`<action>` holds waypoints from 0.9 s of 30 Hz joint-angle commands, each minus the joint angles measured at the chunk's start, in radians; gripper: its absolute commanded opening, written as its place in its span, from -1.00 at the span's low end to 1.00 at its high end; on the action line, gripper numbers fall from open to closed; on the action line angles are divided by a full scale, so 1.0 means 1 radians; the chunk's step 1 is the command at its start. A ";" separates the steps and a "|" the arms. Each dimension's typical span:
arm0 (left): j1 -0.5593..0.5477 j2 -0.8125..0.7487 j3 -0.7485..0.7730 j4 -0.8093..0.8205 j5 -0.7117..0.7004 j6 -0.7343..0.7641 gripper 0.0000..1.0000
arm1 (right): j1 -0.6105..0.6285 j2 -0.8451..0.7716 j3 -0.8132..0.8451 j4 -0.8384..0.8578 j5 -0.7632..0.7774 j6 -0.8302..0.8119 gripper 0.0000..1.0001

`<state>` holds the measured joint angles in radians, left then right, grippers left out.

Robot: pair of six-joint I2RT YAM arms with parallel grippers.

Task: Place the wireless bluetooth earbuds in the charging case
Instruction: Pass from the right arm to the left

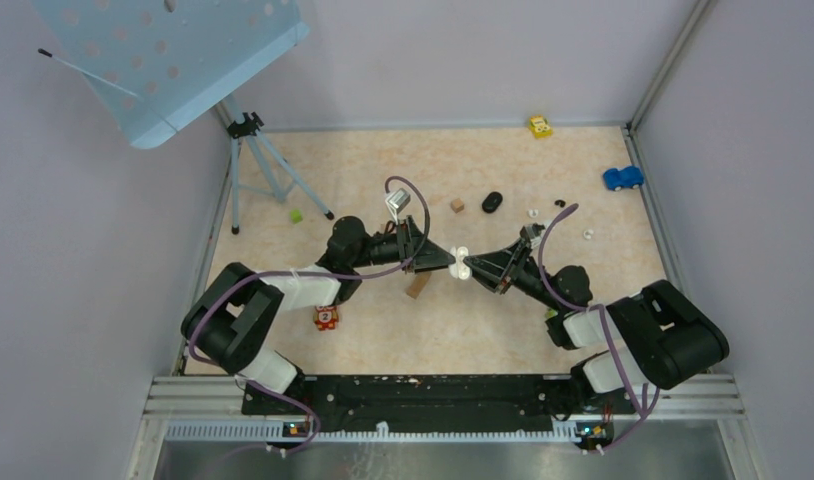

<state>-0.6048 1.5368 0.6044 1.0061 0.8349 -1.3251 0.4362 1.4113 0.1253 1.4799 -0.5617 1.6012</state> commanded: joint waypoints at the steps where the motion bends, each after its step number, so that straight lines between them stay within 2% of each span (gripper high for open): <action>1: -0.006 0.012 0.038 0.074 0.017 -0.002 -0.07 | 0.006 -0.011 0.023 0.244 0.005 -0.003 -1.00; 8: -0.010 0.019 0.044 0.071 0.022 -0.005 -0.08 | 0.006 -0.014 0.019 0.243 0.006 -0.004 -1.00; 18: -0.014 0.022 0.041 0.067 0.023 -0.005 -0.21 | 0.006 -0.017 0.017 0.244 0.005 -0.006 -1.00; 20: -0.015 0.021 0.042 0.058 0.024 -0.001 -0.09 | 0.006 -0.018 0.017 0.244 0.005 -0.006 -1.00; 22: -0.015 0.019 0.041 0.054 0.024 0.002 -0.05 | 0.006 -0.017 0.017 0.243 0.005 -0.006 -1.00; 27: -0.015 0.013 0.041 0.044 0.022 0.009 -0.07 | 0.007 -0.017 0.016 0.245 0.006 -0.006 -1.00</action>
<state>-0.6167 1.5478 0.6174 1.0176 0.8486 -1.3334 0.4366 1.4113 0.1253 1.4799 -0.5617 1.6012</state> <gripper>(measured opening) 0.474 0.314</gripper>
